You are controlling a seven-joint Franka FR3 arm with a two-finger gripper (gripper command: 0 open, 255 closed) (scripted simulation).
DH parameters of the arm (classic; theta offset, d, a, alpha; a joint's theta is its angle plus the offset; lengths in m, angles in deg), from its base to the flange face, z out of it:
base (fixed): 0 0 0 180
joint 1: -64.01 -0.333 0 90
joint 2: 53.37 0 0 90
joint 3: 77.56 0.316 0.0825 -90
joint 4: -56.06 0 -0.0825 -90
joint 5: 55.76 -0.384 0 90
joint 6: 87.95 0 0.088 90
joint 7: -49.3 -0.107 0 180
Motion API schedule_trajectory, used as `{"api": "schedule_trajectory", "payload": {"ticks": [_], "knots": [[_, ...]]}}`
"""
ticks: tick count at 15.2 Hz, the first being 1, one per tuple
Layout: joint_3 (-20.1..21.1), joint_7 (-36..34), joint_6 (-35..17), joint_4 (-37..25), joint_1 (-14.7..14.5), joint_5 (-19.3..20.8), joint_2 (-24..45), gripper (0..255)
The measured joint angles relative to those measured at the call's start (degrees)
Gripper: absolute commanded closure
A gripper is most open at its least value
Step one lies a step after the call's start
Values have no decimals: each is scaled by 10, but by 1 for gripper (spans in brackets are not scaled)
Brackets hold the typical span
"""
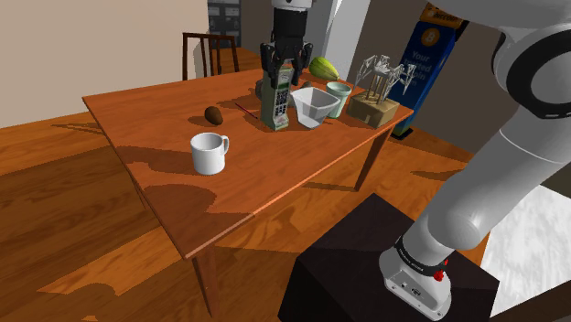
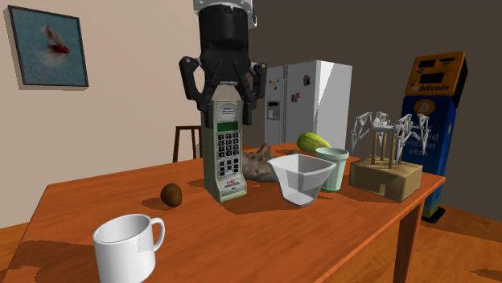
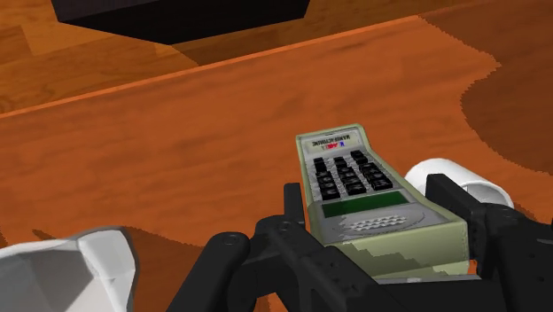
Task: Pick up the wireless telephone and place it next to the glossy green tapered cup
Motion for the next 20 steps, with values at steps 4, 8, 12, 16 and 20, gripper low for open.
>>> {"api": "schedule_trajectory", "payload": {"ticks": [4, 8, 12, 16, 20], "knots": [[1, -2, 33, -46, 0, 3, 14, 255], [3, -7, 71, -100, -2, 7, 30, 255], [6, -12, 110, -161, -5, 13, 53, 255], [9, -17, 152, -226, -9, 19, 77, 255], [14, -25, 198, -306, -18, 30, 111, 255]]}}
